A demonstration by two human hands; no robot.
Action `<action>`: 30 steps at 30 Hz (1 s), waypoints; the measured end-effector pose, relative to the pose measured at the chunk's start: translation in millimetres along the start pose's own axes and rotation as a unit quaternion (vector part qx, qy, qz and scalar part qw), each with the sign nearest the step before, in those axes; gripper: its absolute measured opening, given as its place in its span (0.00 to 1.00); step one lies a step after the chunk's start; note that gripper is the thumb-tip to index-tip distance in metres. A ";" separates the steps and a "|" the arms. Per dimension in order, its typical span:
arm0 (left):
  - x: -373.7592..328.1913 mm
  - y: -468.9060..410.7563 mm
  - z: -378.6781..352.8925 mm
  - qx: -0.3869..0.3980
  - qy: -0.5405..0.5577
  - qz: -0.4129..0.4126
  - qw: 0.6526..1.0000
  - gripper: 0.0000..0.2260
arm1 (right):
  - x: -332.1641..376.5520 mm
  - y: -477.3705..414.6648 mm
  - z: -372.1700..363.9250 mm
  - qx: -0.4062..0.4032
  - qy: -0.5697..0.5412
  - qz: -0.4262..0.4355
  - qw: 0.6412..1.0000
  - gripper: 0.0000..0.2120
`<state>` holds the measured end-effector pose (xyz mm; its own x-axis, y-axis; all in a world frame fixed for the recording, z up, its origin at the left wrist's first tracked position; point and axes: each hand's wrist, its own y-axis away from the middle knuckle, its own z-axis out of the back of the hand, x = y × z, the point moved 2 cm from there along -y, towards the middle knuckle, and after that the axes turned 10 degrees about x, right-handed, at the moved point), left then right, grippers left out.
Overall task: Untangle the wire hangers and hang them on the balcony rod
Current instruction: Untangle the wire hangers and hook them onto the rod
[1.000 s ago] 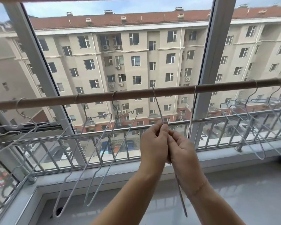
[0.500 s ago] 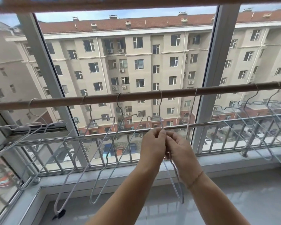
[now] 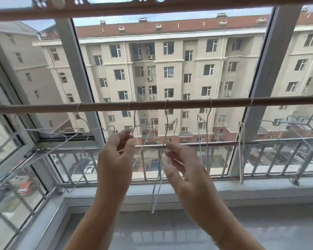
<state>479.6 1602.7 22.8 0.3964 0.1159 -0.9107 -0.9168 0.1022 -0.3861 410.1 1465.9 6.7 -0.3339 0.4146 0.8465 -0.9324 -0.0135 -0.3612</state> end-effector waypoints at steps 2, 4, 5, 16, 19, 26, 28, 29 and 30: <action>12.1 -9.1 13.1 0.001 -0.020 0.025 0.999 0.12 | -4.6 -8.4 -30.0 0.043 -0.040 -0.022 0.998 0.18; 27.9 -16.8 19.6 0.026 -0.038 0.070 0.996 0.11 | -13.3 -16.8 -55.4 0.058 -0.051 -0.044 0.996 0.20; 36.9 -19.8 21.0 0.040 -0.039 0.094 0.994 0.10 | -18.3 -20.7 -65.3 0.060 -0.056 -0.059 0.995 0.21; 77.0 -29.3 15.4 0.079 0.147 0.243 0.956 0.04 | -44.6 -35.4 -105.3 0.047 -0.148 -0.143 0.977 0.12; 75.2 -28.9 8.7 0.050 0.204 0.256 0.943 0.04 | -45.6 -38.0 -102.0 0.057 -0.172 -0.144 0.973 0.15; 62.7 -49.3 -8.3 -0.003 0.261 0.262 0.929 0.06 | -45.9 -55.9 -89.1 0.011 -0.214 -0.121 0.969 0.15; 63.5 -50.9 -12.0 -0.010 0.256 0.264 0.930 0.08 | -47.6 -58.0 -86.0 0.006 -0.220 -0.121 0.968 0.15; 65.9 -49.1 -13.5 -0.009 0.252 0.265 0.931 0.08 | -48.8 -56.7 -85.4 0.009 -0.218 -0.122 0.968 0.15; 69.2 -45.5 -14.2 -0.008 0.246 0.267 0.932 0.08 | -51.5 -54.4 -86.1 0.017 -0.215 -0.127 0.968 0.16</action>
<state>548.0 1592.0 -24.7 -0.1833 -0.3218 -0.9289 -0.9790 0.1453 0.1429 489.9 1523.6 -50.9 -0.1136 -0.0085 0.9935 -0.9935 0.0056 -0.1135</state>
